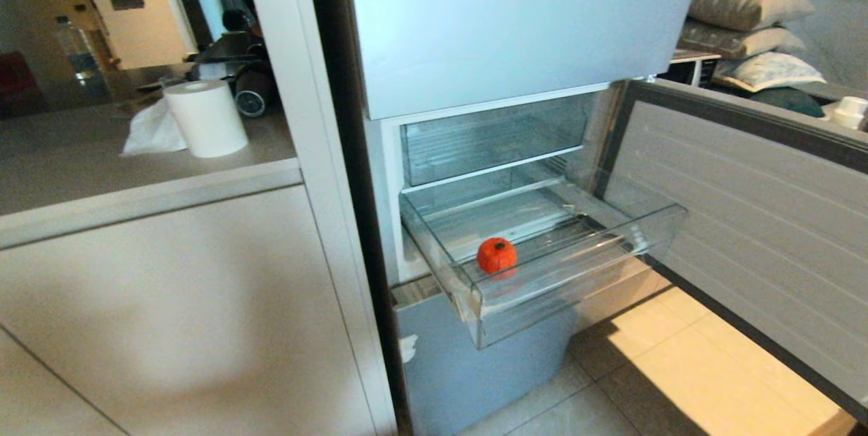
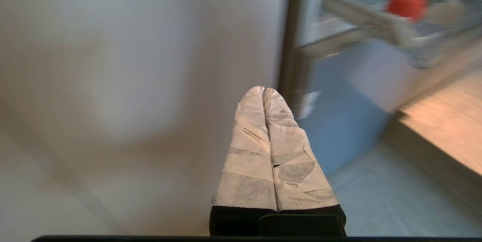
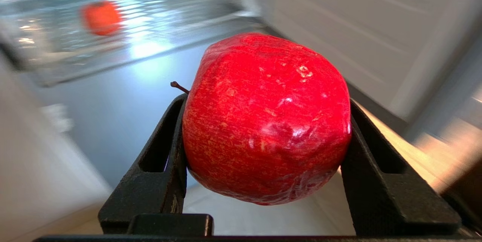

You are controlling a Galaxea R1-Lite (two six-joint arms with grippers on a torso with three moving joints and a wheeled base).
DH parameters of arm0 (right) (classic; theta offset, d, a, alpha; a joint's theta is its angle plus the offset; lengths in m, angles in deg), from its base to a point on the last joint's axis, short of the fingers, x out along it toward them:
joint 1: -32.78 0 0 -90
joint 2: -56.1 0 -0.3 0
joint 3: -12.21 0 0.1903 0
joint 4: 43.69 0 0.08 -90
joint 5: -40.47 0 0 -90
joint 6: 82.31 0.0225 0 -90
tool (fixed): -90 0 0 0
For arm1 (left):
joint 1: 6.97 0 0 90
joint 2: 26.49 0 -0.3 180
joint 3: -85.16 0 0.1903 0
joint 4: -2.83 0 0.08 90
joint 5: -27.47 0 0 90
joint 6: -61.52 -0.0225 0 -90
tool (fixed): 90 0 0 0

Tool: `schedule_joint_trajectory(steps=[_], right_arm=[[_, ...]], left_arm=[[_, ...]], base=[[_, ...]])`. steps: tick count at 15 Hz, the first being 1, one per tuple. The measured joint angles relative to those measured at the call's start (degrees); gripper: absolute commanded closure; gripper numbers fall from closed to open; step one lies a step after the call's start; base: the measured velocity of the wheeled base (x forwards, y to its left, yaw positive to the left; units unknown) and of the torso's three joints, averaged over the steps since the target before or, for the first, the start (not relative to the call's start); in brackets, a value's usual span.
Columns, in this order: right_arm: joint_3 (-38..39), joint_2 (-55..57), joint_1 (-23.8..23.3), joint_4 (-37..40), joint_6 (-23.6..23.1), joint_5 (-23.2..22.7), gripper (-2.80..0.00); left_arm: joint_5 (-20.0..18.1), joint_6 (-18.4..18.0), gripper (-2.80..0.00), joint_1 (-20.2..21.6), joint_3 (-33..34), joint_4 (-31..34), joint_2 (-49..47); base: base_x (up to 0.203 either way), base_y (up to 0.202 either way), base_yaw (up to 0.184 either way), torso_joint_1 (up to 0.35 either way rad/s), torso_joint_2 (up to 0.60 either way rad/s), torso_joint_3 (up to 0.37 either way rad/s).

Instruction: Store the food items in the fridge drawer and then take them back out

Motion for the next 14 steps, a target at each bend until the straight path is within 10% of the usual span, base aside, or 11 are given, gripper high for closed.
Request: schedule_joint_trajectory(steps=[14], right_arm=[[-3.08, 10.64, 0.66, -3.14, 1.06, -1.83, 0.00]], left_arm=[[-0.02, -0.01, 0.00, -0.04, -0.02, 0.00, 0.00]], base=[[0.000, -0.002, 0.054, 0.001, 0.00, 0.001]])
